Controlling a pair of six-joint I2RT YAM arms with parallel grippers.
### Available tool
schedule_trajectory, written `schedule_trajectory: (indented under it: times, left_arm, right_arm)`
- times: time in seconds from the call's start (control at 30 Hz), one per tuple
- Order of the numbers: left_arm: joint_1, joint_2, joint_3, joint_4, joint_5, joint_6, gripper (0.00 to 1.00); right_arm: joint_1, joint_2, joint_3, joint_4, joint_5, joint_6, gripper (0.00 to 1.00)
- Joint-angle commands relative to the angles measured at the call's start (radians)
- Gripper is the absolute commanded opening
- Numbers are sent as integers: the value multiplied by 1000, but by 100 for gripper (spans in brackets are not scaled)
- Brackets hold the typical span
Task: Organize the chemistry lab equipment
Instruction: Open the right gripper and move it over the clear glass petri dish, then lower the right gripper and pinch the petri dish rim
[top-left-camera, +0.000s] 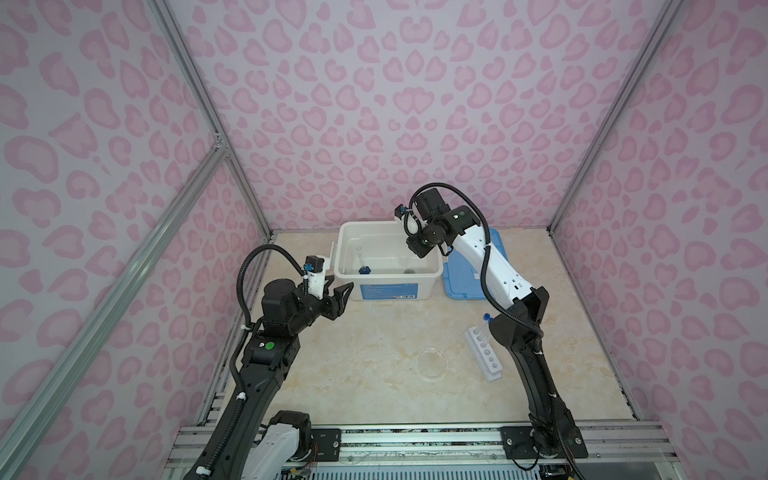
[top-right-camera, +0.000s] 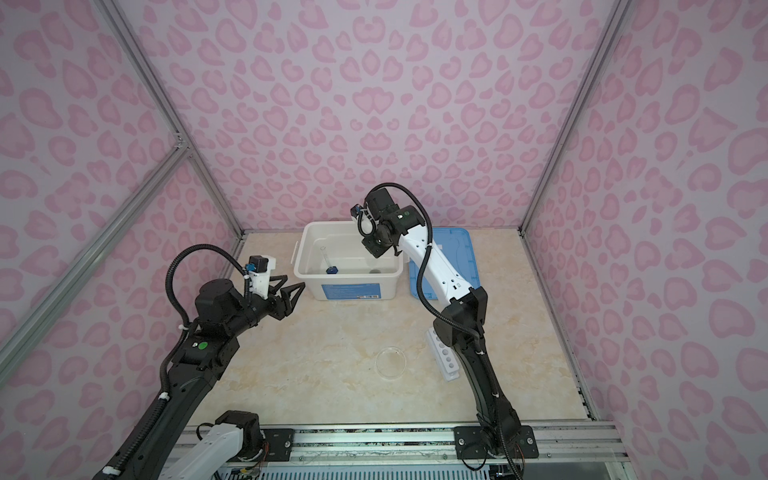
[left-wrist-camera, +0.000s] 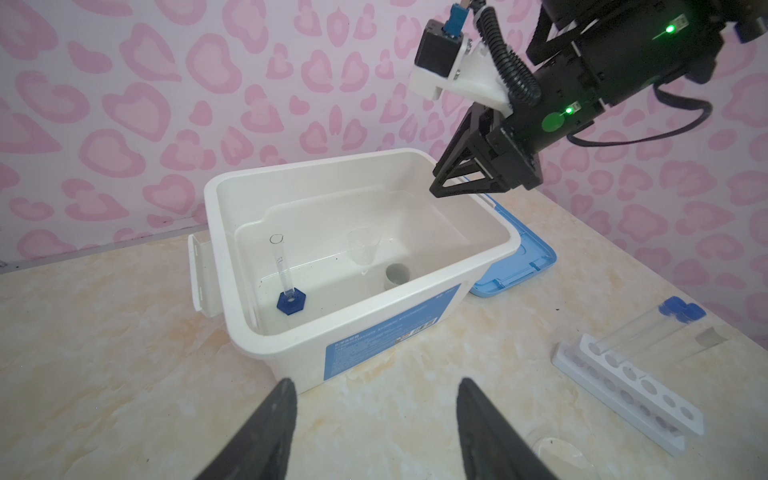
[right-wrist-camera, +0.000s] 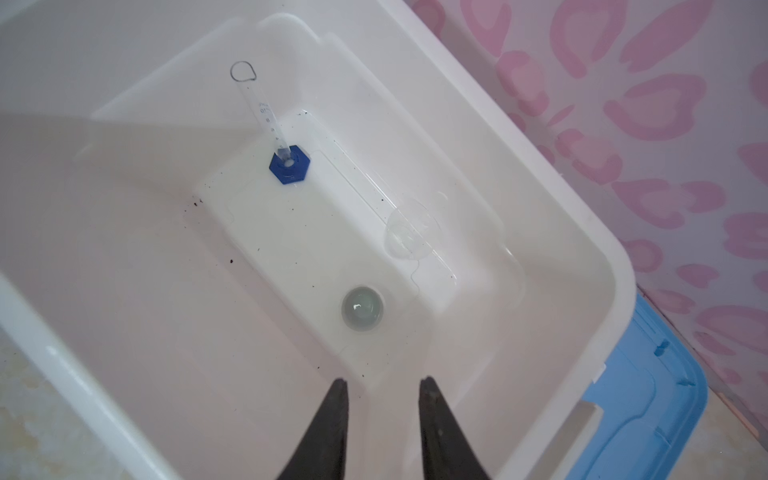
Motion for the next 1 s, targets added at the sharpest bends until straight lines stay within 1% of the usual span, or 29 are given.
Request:
schedule_trajectory:
  times: [0.0,0.1,0.3,0.4,0.53,0.6,0.67,0.77,0.9,0.97]
  left_arm:
    - [1,-13,10,11,6,-2,64]
    - [1,-21,9,13,7,-7,64]
    - [1,-22,10,16,18,-14,64]
    - [2,-23,10,18,28,-15,64]
    - [1,-19,7,22,32,-13,64]
    - [2,-11,9,26,39,-14,64]
    - [0,-1,10,28,45,-18,64]
    - [-1,6,9,34,57,-25,64]
    - [-3,7,8,36,58,-28,63]
    - [-5,4,6,35,54,-27,63]
  right_arm:
    - [15,-92,-98,19,10,26,31]
    - [35,-206,-230,23,0,48,32]
    - [126,-437,-555,9,93,123,33]
    - [161,-565,-759,29,90,196,32]
    - [219,-693,-988,45,104,298,32]
    - [230,-745,-1109,69,69,356,32]
    - [245,-782,-1211,105,62,394,34]
    - [257,-804,-1313,150,56,433,34]
    - [262,-785,-1407,239,42,465,34]
    - [268,-753,-1420,265,42,481,33]
